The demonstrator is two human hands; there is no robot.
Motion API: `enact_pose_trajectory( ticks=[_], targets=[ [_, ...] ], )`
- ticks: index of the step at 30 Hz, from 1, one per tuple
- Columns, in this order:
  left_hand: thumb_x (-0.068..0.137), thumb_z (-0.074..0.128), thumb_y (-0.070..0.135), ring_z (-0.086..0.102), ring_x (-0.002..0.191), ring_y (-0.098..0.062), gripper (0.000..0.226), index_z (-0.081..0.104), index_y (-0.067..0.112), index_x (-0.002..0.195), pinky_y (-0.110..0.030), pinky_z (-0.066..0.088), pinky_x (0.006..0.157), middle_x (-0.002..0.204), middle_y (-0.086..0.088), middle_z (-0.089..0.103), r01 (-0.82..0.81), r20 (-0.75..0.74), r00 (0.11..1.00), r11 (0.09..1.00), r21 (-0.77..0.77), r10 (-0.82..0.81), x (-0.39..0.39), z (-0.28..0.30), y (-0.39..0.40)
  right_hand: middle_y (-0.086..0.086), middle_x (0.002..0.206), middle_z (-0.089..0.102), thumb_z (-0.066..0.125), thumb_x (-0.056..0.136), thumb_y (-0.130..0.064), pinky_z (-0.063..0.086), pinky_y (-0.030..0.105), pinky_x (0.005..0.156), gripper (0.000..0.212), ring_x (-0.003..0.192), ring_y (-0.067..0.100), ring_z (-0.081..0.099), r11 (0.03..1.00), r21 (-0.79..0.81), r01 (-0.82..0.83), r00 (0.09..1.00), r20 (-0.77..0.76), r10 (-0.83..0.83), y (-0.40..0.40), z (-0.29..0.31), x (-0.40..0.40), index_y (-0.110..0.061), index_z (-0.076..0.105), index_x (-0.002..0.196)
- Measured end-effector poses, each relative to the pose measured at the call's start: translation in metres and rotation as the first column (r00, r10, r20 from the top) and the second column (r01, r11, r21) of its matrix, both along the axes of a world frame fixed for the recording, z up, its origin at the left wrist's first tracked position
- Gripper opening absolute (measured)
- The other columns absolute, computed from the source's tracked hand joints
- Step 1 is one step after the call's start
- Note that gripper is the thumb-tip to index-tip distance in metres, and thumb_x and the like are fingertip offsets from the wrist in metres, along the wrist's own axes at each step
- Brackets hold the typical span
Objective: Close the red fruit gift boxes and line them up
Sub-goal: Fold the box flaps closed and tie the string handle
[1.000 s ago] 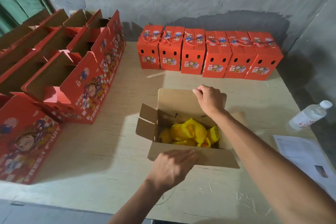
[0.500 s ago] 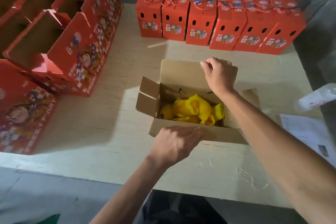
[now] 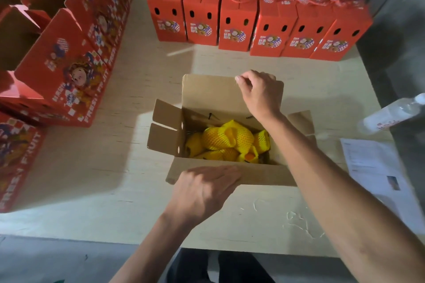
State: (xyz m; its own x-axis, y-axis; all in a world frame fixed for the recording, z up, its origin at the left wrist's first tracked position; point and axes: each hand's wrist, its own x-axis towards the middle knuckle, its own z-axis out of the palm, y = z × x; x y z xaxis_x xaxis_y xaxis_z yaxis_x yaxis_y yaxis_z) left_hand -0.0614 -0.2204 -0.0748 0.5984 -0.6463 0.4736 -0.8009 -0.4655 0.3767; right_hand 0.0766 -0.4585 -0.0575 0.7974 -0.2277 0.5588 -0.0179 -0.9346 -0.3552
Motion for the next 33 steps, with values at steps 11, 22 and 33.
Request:
enact_pose_trajectory(
  ticks=[11,22,33],
  targets=[
    [0.101,0.061,0.045,0.068,0.078,-0.009,0.017,0.072,0.032,0.105,-0.03,0.05,0.054,0.097,0.015,0.075,-0.058,-0.051,0.997,0.997,0.049,0.06,0.003,0.005,-0.002,-0.002,0.088,0.077,0.055,0.1,-0.049,0.043,0.033,0.069,0.034,0.088,0.029,0.069,0.999,0.044,0.009,0.992,-0.129,-0.003,-0.004,0.007,-0.005,-0.022,0.074,0.096],
    [0.105,0.044,0.054,0.047,0.137,-0.013,0.056,0.049,0.019,0.148,-0.038,0.036,0.115,0.15,0.0,0.053,-0.548,-0.354,0.808,0.821,-0.16,0.471,0.042,0.04,0.044,0.02,0.125,0.069,0.056,0.104,-0.03,0.047,0.045,0.101,0.039,0.115,0.039,0.064,0.954,0.172,0.247,0.966,-0.117,-0.229,-0.065,0.025,-0.106,-0.001,0.064,0.128],
    [0.111,0.02,0.045,0.059,0.128,-0.032,0.066,0.054,-0.002,0.142,-0.047,0.039,0.116,0.136,-0.021,0.063,-0.877,-0.914,-0.056,0.458,-0.147,-0.401,0.127,0.041,0.044,0.005,0.136,0.068,0.018,0.102,-0.07,0.045,0.044,0.107,0.078,0.128,0.023,0.063,-0.396,0.912,0.108,0.982,-0.035,0.187,-0.064,0.005,-0.137,-0.014,0.055,0.142]
  ],
)
